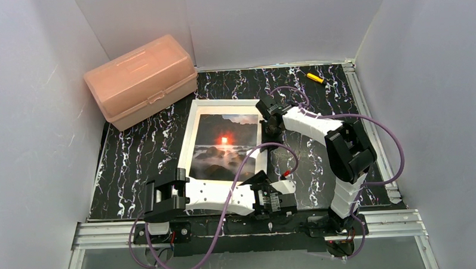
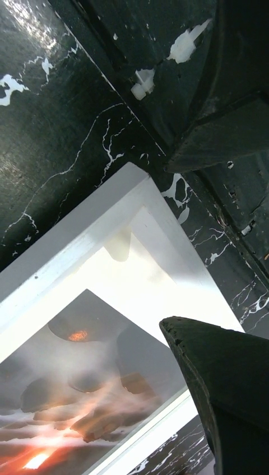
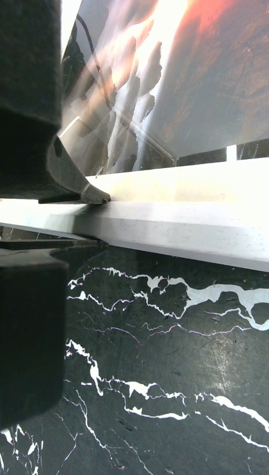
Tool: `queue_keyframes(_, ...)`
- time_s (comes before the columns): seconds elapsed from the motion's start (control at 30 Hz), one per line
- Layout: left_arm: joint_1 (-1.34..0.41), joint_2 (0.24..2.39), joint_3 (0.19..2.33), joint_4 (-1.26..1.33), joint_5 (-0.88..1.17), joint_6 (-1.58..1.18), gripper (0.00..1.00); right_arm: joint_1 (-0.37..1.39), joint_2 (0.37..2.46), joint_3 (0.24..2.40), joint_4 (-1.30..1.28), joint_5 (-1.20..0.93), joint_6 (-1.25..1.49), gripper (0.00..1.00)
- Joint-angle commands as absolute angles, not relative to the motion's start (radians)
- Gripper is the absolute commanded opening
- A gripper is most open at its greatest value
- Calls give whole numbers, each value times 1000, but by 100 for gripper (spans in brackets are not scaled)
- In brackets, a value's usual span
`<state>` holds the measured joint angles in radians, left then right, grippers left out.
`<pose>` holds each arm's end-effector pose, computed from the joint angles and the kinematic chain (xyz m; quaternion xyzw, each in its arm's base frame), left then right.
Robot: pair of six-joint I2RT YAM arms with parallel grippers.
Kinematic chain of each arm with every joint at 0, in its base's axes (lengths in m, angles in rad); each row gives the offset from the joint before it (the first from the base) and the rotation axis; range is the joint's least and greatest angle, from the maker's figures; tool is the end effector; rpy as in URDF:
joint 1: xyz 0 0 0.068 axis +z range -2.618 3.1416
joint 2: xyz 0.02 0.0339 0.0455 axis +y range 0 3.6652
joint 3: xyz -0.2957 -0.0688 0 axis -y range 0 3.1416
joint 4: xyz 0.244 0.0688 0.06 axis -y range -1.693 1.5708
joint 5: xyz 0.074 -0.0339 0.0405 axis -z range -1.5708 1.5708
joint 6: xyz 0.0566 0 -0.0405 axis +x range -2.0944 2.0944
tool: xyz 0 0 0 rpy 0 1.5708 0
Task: Take the photo out of the frame
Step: Turn over the photo frame at the center of the board.
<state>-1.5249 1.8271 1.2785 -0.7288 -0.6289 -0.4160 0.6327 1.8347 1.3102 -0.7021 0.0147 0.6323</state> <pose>0.0502 -0.3672 0.2088 0.4568 0.8236 0.0582 0.3310 0.3089 0.2255 0.2058 0.0011 0.9852 0.0954 0.1424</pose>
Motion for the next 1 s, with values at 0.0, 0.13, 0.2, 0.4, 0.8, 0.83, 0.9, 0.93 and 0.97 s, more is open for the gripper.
queue_keyframes(0.0, -1524, 1813, 1290, -710, -642, -404, 98, 642, 1754, 1400, -710, -55, 623, 1)
queue_keyframes(0.13, -1527, 1843, 1302, -715, -669, -397, 98, 642, 1759, 1413, -713, -67, 630, 1)
queue_keyframes(0.2, -1531, 1854, 1306, -716, -691, -396, 98, 643, 1764, 1421, -716, -77, 632, 1)
queue_keyframes(0.4, -1542, 1878, 1275, -659, -831, -372, 98, 644, 1763, 1432, -721, -80, 636, 1)
queue_keyframes(0.8, -1557, 1923, 1217, -448, -1118, -231, 88, 643, 1762, 1433, -724, -121, 651, 1)
queue_keyframes(0.83, -1557, 1921, 1206, -425, -1124, -215, 86, 643, 1761, 1432, -724, -120, 651, 1)
queue_keyframes(0.9, -1557, 1926, 1196, -404, -1139, -199, 77, 643, 1761, 1432, -723, -121, 652, 1)
queue_keyframes(0.93, -1557, 1933, 1195, -400, -1151, -194, 73, 641, 1762, 1433, -724, -121, 653, 1)
queue_keyframes(0.97, -1558, 1941, 1197, -401, -1163, -192, 68, 641, 1763, 1434, -723, -121, 653, 1)
